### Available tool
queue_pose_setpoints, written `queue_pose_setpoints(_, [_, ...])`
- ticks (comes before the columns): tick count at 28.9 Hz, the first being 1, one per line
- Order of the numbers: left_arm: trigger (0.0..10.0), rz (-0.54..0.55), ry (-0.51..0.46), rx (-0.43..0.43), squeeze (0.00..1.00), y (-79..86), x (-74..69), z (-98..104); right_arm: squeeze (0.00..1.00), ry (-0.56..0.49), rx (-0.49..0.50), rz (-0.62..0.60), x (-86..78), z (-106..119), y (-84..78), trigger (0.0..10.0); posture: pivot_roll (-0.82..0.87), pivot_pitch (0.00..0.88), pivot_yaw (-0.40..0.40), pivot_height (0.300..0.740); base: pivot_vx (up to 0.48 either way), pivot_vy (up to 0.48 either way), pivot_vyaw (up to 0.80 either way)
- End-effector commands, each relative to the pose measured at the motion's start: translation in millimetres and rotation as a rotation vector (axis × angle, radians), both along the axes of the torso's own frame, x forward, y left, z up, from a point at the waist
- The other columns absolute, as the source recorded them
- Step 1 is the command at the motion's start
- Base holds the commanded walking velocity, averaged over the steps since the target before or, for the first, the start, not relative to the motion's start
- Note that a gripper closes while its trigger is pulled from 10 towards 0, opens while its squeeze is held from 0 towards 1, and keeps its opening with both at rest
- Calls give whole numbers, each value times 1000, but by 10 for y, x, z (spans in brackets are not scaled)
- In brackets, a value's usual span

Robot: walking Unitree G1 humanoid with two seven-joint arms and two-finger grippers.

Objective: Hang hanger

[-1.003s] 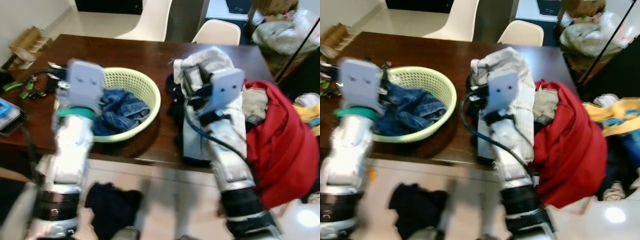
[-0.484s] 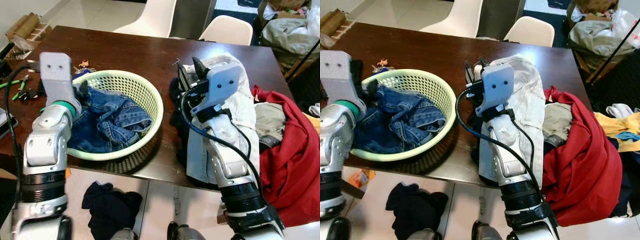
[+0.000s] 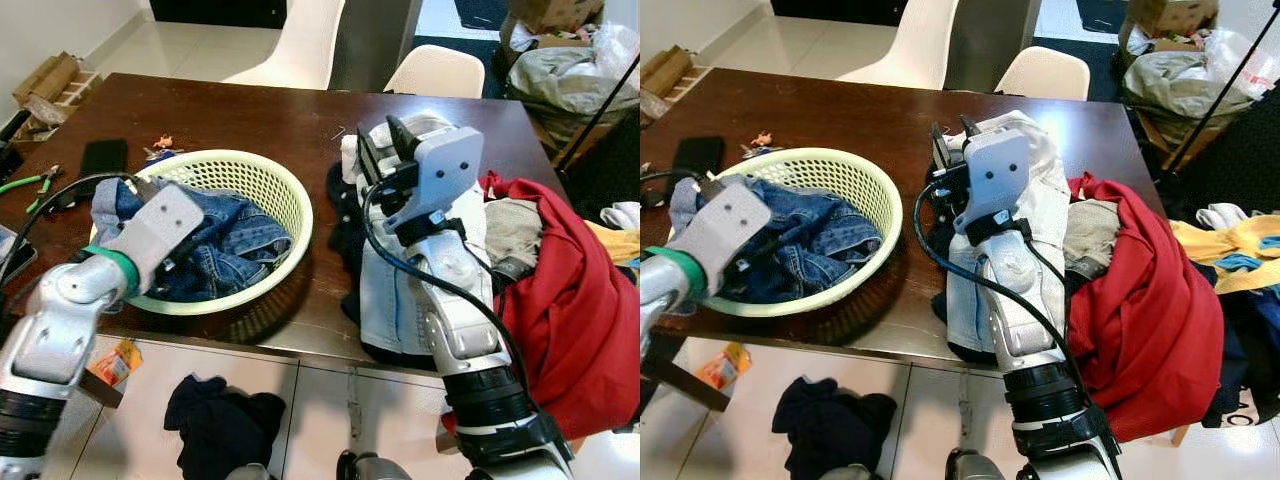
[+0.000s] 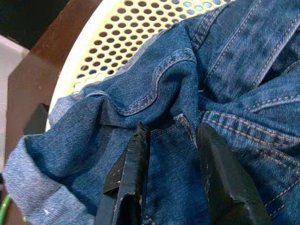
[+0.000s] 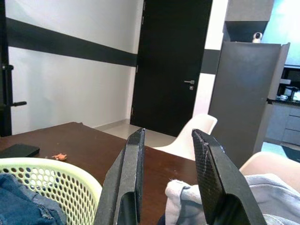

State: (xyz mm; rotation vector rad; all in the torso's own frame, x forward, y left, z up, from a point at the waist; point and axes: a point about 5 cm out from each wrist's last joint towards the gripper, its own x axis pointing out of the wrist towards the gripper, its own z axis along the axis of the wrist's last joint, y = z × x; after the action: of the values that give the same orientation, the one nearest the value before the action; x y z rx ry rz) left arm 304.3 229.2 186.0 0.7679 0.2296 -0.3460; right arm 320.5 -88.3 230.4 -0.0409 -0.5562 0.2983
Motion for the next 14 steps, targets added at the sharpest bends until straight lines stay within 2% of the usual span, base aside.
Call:
queue_pose_setpoints(1, [10000, -31, 45, 16, 0, 81, 51, -98, 0, 5, -2, 2, -17, -14, -2, 10000, 90, 19, 42, 733, 0, 0, 0])
queue_pose_setpoints(6, [10000, -27, 34, 18, 0, 114, 193, -192, 0, 12, -2, 5, -31, -32, 1, 10000, 80, 29, 30, 733, 0, 0, 0])
queue_pose_setpoints(8, [10000, -27, 34, 18, 0, 114, 193, -192, 0, 12, -2, 5, -31, -32, 1, 10000, 80, 29, 30, 733, 0, 0, 0])
queue_pose_setpoints(14, [10000, -98, -23, 12, 0, 43, 327, -112, 0, 17, -16, 21, -64, -42, 23, 10000, 59, 47, 22, 733, 0, 0, 0])
